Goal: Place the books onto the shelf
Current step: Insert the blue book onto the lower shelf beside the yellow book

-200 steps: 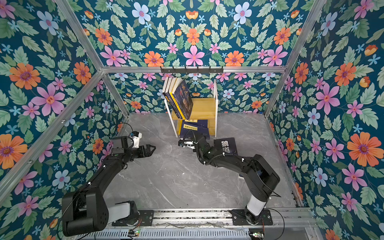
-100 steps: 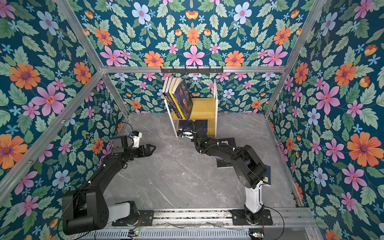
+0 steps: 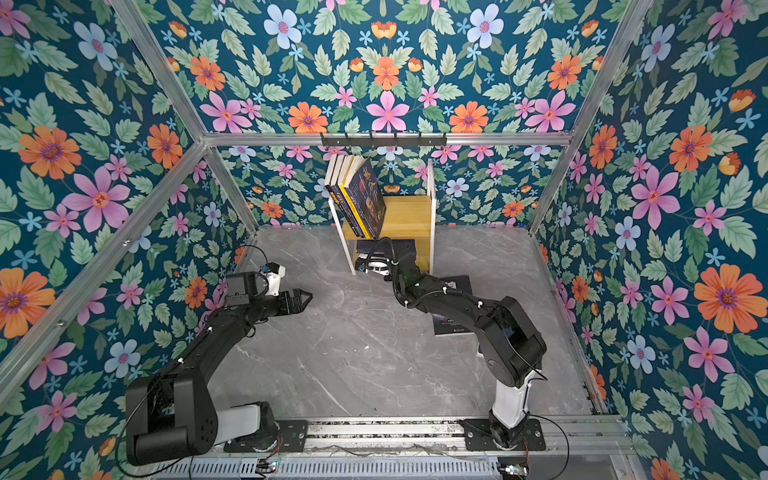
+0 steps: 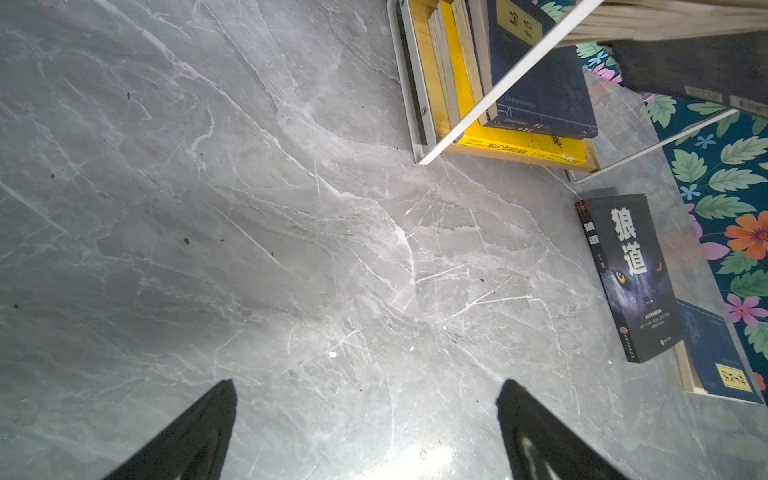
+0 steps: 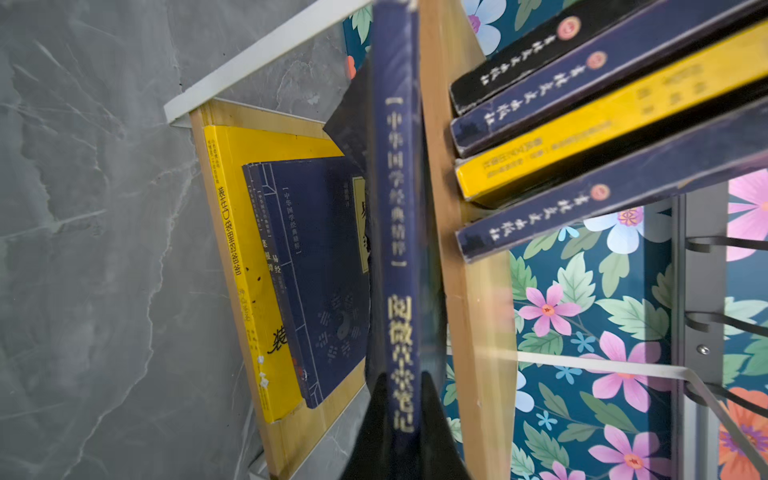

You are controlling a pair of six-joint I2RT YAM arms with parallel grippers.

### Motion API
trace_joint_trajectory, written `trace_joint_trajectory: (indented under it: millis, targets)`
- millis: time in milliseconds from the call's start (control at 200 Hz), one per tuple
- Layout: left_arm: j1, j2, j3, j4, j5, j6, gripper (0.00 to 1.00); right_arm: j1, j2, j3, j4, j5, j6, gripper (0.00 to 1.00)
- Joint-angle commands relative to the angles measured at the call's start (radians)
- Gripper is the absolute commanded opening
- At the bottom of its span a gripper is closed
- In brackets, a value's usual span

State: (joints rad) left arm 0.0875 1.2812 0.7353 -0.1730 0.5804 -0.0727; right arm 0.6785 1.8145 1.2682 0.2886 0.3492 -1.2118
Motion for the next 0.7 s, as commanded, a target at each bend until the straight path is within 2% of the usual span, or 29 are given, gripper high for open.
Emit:
trace_joint_trajectory:
  millis: [0, 405, 540, 695]
  targets:
    - [0.001, 0.004, -0.002, 0.021, 0.016, 0.004, 1.00, -0.003, 0.030, 0.002, 0.096, 0.041, -0.046, 0.02]
    - [0.004, -0.001, -0.003, 0.016, 0.008, 0.019, 1.00, -0.036, 0.178, 0.060, 0.298, 0.079, -0.078, 0.00]
    - [0.003, -0.002, 0.001, 0.011, 0.010, 0.020, 1.00, -0.045, 0.211, 0.037, 0.244, 0.034, -0.059, 0.00]
    - [0.004, -0.002, 0.002, 0.009, 0.008, 0.024, 1.00, -0.059, 0.211, 0.022, 0.086, -0.050, -0.013, 0.00]
